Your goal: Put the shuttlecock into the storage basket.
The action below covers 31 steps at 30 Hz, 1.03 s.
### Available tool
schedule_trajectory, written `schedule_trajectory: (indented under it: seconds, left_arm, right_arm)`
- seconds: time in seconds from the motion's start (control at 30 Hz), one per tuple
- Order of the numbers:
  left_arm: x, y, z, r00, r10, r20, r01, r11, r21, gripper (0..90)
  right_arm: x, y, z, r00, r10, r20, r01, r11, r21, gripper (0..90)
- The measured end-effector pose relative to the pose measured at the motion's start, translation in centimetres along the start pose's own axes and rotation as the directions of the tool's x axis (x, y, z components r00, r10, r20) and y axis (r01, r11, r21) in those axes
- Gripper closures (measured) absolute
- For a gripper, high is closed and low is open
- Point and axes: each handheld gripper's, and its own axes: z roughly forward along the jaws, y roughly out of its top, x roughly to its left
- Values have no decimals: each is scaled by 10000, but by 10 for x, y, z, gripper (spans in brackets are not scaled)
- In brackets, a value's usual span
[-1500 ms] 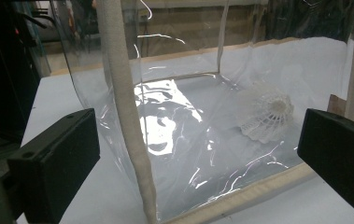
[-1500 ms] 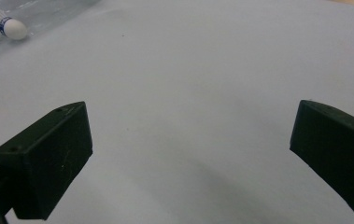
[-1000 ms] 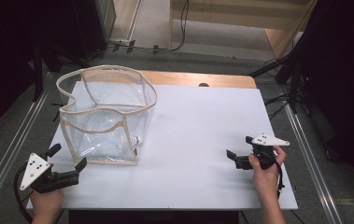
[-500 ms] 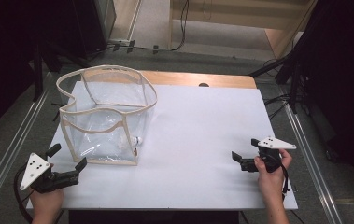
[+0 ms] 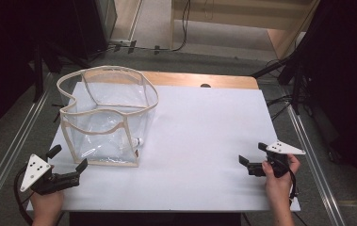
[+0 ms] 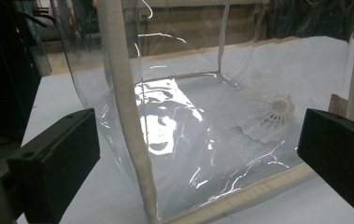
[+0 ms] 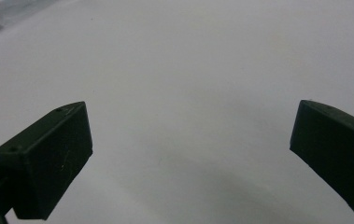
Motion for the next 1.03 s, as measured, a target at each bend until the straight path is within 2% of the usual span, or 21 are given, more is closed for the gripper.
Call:
schedule_trajectory:
  seconds: [0.43, 0.6, 0.67, 0.8, 0.87, 1.03]
  left_arm:
    - [1, 0, 0, 10000, -9, 2, 9, 10000, -4, 0]
    - [1, 0, 0, 10000, -52, 9, 52, 10000, 11, 0]
    - [1, 1, 1, 10000, 5, 16, -5, 10000, 40, 0]
    - [2, 1, 1, 10000, -19, 8, 19, 10000, 47, 0]
    - [2, 1, 1, 10000, -71, 12, 71, 10000, 36, 0]
    - [3, 1, 1, 9999, -163, -30, 163, 9999, 42, 0]
  right_arm:
    - [-3, -13, -14, 9998, 154, 102, -152, 9996, -241, 0]
    - [-8, -20, -25, 9992, 404, 36, -400, 9961, -781, 0]
    - [-11, -23, -27, 9989, 465, 19, -462, 9953, -856, 0]
    - [-14, -31, -26, 9995, 305, 91, -296, 9960, -841, 0]
    - [-15, -34, -28, 9993, 365, -101, -374, 9935, -1072, 0]
    - [-19, -38, -41, 9982, 603, -28, -600, 9848, -1633, 0]
